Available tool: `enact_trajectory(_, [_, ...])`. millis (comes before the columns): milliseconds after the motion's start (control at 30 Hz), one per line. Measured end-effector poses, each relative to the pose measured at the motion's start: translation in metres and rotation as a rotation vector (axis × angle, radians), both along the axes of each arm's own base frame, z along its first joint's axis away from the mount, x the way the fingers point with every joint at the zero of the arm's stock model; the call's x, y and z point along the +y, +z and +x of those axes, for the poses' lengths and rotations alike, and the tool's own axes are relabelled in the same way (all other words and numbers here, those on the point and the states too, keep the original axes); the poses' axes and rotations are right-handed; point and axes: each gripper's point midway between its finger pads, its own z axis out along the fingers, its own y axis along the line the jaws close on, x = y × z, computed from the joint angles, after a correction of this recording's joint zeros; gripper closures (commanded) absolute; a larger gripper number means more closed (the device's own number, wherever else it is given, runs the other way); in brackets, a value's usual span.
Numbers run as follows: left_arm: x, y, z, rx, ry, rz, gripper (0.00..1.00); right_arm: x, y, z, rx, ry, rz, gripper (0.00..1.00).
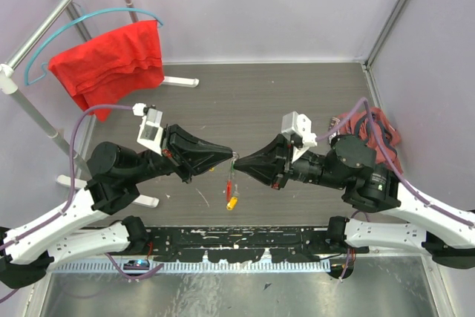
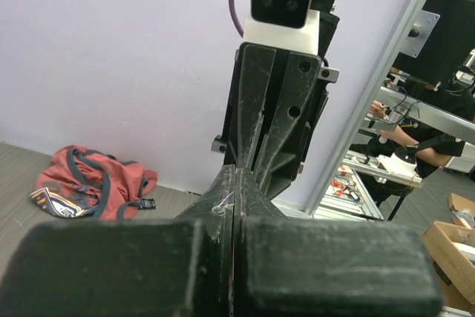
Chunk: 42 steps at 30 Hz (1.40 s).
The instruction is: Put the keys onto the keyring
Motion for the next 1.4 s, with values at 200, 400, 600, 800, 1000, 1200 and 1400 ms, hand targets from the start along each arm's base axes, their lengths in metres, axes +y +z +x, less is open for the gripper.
enact_trajectory(200, [-0.002, -0.005, 0.001, 0.007, 0.003, 0.010, 1.00, -0.023, 0.012, 0.000, -0.030, -0.044, 0.036, 0.67])
enact_trajectory(400, [-0.004, -0.009, 0.003, 0.012, 0.004, 0.022, 1.00, -0.034, 0.023, 0.001, -0.051, -0.070, 0.068, 0.65])
enact_trajectory(600, [-0.013, -0.037, 0.017, 0.061, 0.051, 0.128, 1.00, -0.039, 0.012, 0.017, -0.018, -0.164, 0.004, 0.60])
enact_trajectory(800, [-0.012, -0.080, 0.039, 0.116, 0.167, 0.290, 1.00, -0.074, -0.001, 0.045, 0.027, -0.386, -0.036, 0.55])
enact_trajectory(1000, [-0.007, -0.107, 0.057, 0.136, 0.267, 0.393, 1.00, -0.117, 0.010, 0.053, 0.053, -0.518, 0.038, 0.54])
enact_trajectory(1200, [-0.011, -0.148, 0.080, 0.157, 0.330, 0.512, 1.00, -0.120, 0.002, 0.057, 0.081, -0.556, 0.020, 0.53])
enact_trajectory(1400, [-0.016, -0.186, 0.091, 0.195, 0.341, 0.617, 1.00, -0.111, -0.025, 0.061, 0.115, -0.563, -0.060, 0.52])
